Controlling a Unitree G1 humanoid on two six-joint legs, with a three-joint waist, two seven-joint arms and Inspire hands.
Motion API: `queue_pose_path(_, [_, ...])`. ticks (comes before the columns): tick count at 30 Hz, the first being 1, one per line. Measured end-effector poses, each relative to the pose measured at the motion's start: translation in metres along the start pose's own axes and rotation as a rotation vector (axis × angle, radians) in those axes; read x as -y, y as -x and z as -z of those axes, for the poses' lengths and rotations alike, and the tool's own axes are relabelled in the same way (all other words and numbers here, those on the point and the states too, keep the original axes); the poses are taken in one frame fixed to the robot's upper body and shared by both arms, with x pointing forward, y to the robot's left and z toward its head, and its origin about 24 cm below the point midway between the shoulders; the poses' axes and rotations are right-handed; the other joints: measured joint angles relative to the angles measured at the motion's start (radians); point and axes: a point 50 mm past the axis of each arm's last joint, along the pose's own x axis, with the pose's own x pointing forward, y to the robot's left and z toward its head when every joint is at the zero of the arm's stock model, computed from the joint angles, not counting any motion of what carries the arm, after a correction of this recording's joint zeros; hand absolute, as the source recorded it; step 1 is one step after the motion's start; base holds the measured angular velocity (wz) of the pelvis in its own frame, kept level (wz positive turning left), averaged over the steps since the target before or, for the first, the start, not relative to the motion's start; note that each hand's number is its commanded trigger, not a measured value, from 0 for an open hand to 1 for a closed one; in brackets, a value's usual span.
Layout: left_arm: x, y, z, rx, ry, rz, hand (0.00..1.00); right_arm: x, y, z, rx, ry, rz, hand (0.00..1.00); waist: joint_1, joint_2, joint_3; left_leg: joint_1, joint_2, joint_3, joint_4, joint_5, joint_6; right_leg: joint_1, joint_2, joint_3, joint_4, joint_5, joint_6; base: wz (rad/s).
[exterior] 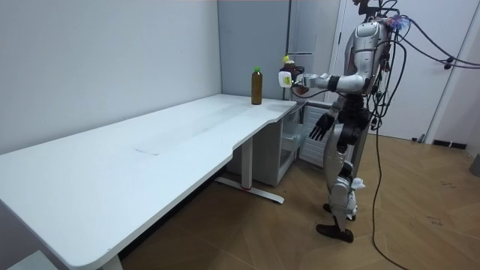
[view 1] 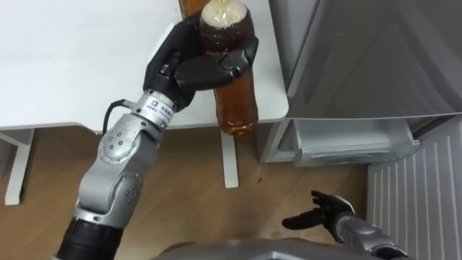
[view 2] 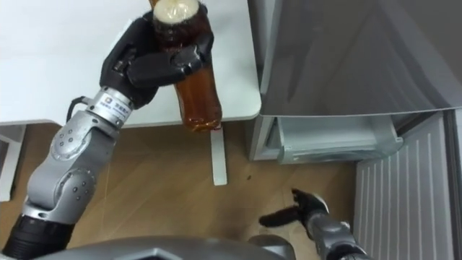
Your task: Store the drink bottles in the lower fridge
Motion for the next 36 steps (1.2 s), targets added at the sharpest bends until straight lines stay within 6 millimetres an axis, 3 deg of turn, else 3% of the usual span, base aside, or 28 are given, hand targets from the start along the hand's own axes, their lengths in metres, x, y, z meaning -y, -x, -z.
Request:
queue_pose_path(5, [-0.003,0.012,0.011,-0.044,0.044,-0.016,1.0,-0.008,0.001,-0.02,0.087,0.036,-0.083,0.0,0.002,-0.004,0.0012,0.008,0.001,0.008,-0.005,0.0,0.0,0.004,-0.002,0.001,0.0,0.0,0.0,-0.03])
queue_pose_path(10, [-0.004,0.02,0.016,-0.063,0.105,-0.001,1.0,-0.028,0.014,-0.055,0.267,0.119,-0.27,0.0,0.005,-0.022,0.0074,0.007,0.002,0.009,-0.004,0.0,0.0,0.001,-0.001,0.003,0.001,0.0,0.0,-0.02])
queue_pose_path(15, [-0.004,0.027,0.023,-0.093,0.118,0.013,1.0,-0.04,0.028,-0.058,0.325,0.139,-0.396,0.0,0.021,-0.026,0.0064,0.008,0.001,0.009,-0.004,0.0,0.0,0.001,0.0,0.003,0.003,0.0,0.0,0.01])
queue_pose_path(21, [-0.005,0.029,0.034,-0.134,0.143,0.023,1.0,-0.05,0.041,-0.077,0.412,0.185,-0.53,0.0,0.03,-0.027,0.0069,0.007,0.001,0.007,-0.002,0.0,0.0,0.002,-0.003,0.0,0.003,0.0,0.0,0.0])
queue_pose_path(25, [-0.002,0.03,0.042,-0.168,0.158,0.04,1.0,-0.055,0.045,-0.076,0.407,0.196,-0.631,0.0,0.048,-0.027,0.0072,-0.001,0.001,0.007,0.003,0.0,0.0,-0.004,-0.003,0.001,0.006,0.0,0.0,0.0])
queue_pose_path(36, [0.004,0.03,0.046,-0.196,0.126,0.083,1.0,-0.063,0.068,-0.096,0.529,0.216,-0.823,0.0,0.06,-0.026,0.0091,-0.019,0.001,0.007,0.019,0.0,0.0,-0.018,-0.001,0.0,0.019,0.0,0.0,0.0])
